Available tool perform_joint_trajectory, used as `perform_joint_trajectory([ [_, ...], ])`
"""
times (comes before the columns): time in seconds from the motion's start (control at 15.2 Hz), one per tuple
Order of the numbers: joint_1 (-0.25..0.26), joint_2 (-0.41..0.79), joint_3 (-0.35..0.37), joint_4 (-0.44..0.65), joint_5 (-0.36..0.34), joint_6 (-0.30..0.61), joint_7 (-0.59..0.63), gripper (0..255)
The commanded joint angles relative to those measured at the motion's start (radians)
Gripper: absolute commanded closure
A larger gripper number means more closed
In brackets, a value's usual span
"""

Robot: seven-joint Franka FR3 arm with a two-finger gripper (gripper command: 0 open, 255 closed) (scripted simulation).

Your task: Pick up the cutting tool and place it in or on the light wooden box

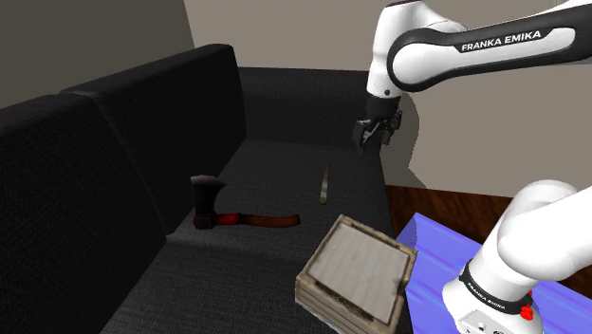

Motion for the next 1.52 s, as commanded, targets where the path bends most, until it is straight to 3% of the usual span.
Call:
perform_joint_trajectory([
  [0.0, -0.013, 0.054, 0.034, -0.015, 0.026, 0.072, 0.112, 0],
  [0.46, -0.071, 0.298, 0.121, 0.021, 0.068, 0.297, 0.459, 0],
  [0.86, -0.112, 0.519, 0.158, 0.101, 0.051, 0.454, 0.74, 0],
  [1.45, -0.111, 0.593, 0.16, 0.069, 0.03, 0.558, 0.755, 0],
])
